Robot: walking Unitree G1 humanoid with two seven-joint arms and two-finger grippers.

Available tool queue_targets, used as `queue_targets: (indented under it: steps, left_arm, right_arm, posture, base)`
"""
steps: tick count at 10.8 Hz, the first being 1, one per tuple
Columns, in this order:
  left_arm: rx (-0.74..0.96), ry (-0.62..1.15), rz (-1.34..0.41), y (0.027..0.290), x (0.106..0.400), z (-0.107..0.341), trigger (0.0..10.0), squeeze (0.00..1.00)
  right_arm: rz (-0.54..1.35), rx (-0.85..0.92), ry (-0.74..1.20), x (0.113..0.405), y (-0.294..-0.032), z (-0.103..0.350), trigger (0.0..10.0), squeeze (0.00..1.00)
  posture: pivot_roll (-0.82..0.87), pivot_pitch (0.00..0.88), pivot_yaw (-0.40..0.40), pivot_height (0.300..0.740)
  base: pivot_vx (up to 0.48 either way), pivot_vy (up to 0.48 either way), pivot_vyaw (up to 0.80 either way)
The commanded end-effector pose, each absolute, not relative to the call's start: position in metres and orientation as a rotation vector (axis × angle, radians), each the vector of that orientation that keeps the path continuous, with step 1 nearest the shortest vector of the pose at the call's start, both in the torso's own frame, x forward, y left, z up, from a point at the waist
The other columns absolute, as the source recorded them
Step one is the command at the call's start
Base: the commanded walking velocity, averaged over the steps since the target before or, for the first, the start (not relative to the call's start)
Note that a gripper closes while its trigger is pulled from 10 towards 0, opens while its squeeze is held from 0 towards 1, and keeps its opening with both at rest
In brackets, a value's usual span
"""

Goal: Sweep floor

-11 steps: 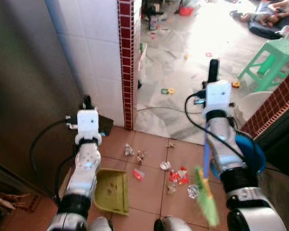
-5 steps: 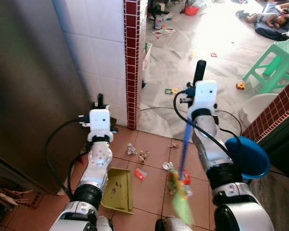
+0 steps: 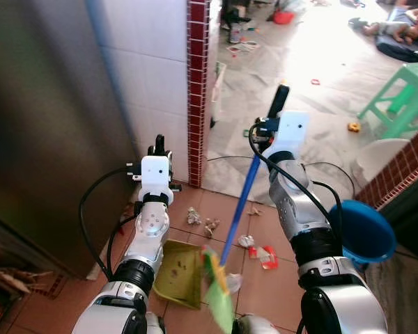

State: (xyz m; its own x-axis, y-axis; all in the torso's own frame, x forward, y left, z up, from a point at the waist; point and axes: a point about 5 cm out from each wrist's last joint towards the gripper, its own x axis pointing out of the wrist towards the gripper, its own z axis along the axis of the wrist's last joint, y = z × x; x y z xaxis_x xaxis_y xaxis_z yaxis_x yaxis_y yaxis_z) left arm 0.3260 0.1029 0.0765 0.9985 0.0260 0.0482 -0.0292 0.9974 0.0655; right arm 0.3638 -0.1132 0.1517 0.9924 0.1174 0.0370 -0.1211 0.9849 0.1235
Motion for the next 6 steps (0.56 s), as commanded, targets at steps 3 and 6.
queue_targets:
  steps: [3, 6]
  left_arm:
    - [0.031, 0.047, -0.007, 0.095, 0.323, 0.061, 10.0, 0.0]
    - [0.037, 0.06, -0.035, 0.093, 0.324, 0.059, 10.0, 0.0]
  right_arm:
    - [0.224, 0.069, -0.259, 0.37, -0.116, 0.209, 10.0, 0.0]
    - [0.176, -0.039, -0.413, 0.373, -0.138, 0.243, 10.0, 0.0]
  posture:
    - [-0.08, 0.038, -0.053, 0.74]
    - [-0.08, 0.021, -0.046, 0.74]
  base:
    - [0.0, 0.0, 0.0]
    - [0.0, 0.0, 0.0]
